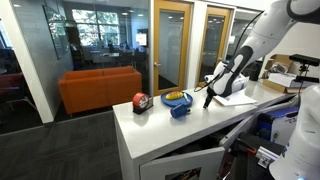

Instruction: Put the marker in the cup

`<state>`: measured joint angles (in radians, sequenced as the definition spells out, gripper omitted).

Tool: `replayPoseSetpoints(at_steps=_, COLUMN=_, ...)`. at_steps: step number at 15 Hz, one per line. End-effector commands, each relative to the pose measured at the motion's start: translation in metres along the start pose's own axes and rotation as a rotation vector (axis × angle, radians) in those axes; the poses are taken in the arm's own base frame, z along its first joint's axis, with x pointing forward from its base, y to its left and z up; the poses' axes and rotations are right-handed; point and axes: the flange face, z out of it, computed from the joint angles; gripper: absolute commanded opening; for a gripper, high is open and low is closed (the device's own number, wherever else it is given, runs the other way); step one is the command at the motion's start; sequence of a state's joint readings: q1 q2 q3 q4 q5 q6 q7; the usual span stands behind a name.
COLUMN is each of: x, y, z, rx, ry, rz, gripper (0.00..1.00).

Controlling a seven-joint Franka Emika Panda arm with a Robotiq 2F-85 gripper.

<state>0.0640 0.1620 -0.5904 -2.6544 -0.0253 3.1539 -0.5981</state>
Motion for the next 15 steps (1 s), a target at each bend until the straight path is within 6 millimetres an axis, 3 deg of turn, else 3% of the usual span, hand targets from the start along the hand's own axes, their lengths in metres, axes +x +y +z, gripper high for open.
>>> replayPoseSetpoints(at_steps=1, x=0.036, y=0.022, z=-0.008, rx=-0.086, ry=-0.040, rz=-0.055, gripper=1.00)
replayPoseSetpoints(at_steps=4, x=0.074, y=0.024, z=-0.035, rx=-0.144, ry=-0.076, rz=-0.050, gripper=1.00)
replayPoseSetpoints(at_steps=8, x=0.115, y=-0.004, z=-0.072, rx=-0.179, ry=-0.160, rz=-0.065, gripper=1.00)
replayPoseSetpoints(at_steps=12, x=0.132, y=-0.027, z=-0.106, rx=-0.161, ry=-0.241, rz=-0.095, gripper=1.00)
replayPoseSetpoints(at_steps=15, x=0.132, y=-0.030, z=-0.136, rx=-0.078, ry=-0.240, rz=-0.067, gripper=1.00)
